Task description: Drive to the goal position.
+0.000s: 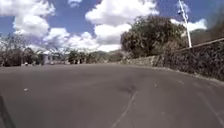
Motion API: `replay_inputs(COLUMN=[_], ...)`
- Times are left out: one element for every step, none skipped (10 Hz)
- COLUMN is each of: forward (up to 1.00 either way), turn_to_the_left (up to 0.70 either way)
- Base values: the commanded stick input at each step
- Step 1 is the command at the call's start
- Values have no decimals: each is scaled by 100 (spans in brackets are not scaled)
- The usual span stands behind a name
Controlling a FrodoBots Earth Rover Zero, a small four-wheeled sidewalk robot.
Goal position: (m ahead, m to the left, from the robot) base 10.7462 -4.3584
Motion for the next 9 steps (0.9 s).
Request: replay_inputs(forward=[70, 70, 70, 70, 70, 70, 70, 70, 70], turn_to_the_left=[0, 0, 0, 0, 0, 0, 0, 0, 0])
